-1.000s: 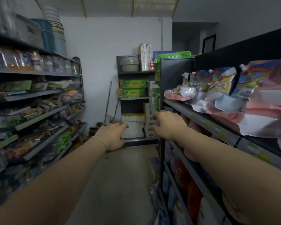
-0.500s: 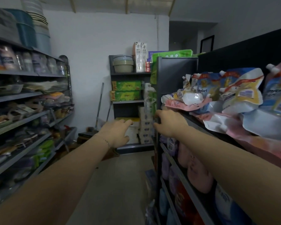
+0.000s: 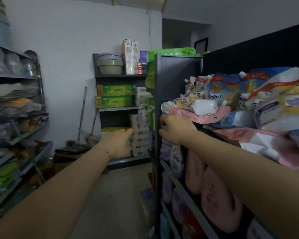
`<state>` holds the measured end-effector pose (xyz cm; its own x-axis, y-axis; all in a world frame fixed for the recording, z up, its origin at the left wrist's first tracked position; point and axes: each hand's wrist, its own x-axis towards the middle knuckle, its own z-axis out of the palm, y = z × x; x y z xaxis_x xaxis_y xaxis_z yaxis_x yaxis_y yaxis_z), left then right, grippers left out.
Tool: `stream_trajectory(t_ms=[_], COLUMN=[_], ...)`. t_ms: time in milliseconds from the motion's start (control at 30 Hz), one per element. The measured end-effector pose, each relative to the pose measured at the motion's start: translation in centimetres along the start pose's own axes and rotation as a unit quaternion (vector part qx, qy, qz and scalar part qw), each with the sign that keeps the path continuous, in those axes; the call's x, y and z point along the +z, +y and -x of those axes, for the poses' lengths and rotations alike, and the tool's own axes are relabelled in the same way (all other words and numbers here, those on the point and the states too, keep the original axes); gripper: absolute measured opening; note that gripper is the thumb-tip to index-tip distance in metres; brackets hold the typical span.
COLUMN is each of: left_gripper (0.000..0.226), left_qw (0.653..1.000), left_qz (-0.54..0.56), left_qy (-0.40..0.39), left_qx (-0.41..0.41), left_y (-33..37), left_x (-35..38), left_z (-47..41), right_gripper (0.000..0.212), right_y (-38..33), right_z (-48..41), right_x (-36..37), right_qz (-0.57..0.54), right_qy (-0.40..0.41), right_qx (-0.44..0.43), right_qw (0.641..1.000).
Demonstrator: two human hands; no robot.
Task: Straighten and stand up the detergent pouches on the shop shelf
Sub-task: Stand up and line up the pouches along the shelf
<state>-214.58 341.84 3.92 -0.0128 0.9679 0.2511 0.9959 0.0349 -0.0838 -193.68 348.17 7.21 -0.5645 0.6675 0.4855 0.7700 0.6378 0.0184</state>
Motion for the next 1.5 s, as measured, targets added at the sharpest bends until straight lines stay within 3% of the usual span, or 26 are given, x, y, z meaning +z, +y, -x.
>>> stream_trajectory(t_ms=[233, 400, 667, 1067, 1500], left_gripper=[0.047, 0.058, 0.058, 0.055, 0.057], left_qw=[0.997, 0.995, 0.989, 0.976, 0.958], left_qz=[-0.026, -0.008, 0.075, 0.098, 0.104], left_qy=[0.011, 0.016, 0.015, 0.037, 0.087], left_qx=[0.068, 0.100, 0.123, 0.192, 0.254], left_y=[-4.3, -7.6, -10.1, -6.7, 0.2], left_x=[1.3, 2.2, 5.0, 5.0, 4.7], left_z=[-10.0, -16.2, -23.2, -31.6, -39.0], right_gripper=[0.032, 0.034, 0.034, 0.032, 0.034], right_y=[0.8, 0.9, 3.3, 9.0, 13.1], right_z=[-8.6, -13.5, -17.2, -21.2, -24.8], right_x=[2.5, 4.5, 6.6, 7.3, 9.0], right_qz=[0.023, 0.040, 0.074, 0.162, 0.160], right_qy=[-0.003, 0.009, 0.007, 0.008, 0.010], right_qx=[0.056, 0.087, 0.111, 0.067, 0.100], right_qw=[0.998, 0.995, 0.991, 0.984, 0.982])
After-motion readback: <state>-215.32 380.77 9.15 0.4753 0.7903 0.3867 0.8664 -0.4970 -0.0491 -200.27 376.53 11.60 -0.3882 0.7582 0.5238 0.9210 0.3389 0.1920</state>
